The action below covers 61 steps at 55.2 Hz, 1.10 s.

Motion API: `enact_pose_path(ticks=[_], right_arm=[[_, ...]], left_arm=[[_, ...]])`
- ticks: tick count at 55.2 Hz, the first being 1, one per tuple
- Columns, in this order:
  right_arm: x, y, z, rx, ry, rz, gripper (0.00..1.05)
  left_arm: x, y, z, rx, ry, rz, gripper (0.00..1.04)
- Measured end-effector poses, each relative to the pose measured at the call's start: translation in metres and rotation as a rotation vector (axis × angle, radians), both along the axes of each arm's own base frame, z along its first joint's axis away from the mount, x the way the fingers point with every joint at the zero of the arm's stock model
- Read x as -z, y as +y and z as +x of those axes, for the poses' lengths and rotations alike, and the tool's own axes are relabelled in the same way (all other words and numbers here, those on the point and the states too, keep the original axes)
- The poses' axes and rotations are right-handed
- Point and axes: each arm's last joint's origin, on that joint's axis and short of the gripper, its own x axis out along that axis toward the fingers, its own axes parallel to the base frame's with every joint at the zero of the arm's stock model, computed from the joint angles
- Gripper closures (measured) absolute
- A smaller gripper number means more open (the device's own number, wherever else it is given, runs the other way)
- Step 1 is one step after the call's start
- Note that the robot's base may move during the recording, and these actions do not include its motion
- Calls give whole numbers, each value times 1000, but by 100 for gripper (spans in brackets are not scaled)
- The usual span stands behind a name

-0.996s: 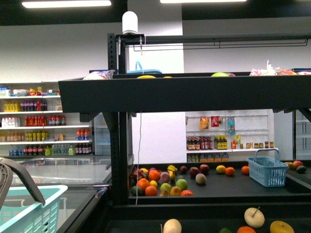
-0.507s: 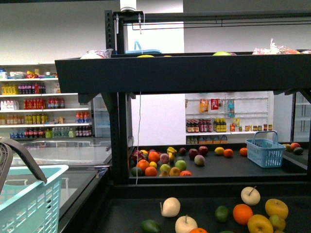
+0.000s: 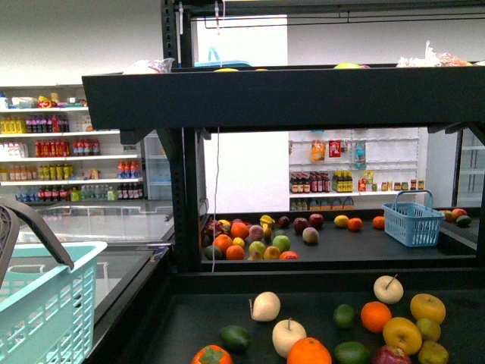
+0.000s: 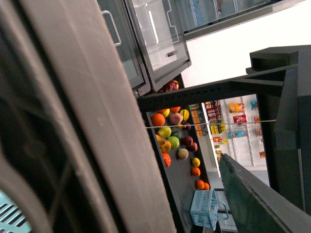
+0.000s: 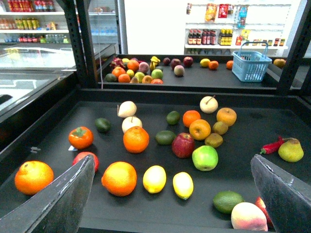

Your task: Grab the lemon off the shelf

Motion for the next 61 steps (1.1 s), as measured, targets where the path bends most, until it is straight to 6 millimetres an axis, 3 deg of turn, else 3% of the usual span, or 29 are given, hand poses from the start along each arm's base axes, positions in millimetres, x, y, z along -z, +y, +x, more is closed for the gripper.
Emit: enact_pose_path(ticks=[10,18,32,43,52,61], right_arm=[[0,0,0,0,0,0,8],[0,0,0,0,0,0,8],[0,0,0,0,0,0,8],[0,0,0,0,0,0,8],[0,0,0,0,0,0,8],[0,0,0,0,0,0,8]], left_arm=[[2,-2,0,-5,7,-18,79],[1,-3,-5,19,22,-29,91],[-19,-13,-24,128,43,78,92],[-27,-61,-52,462,86,254,93],[-23,-103,-72,736,90,375,93],[-19,-123,-77,842,79,442,93]])
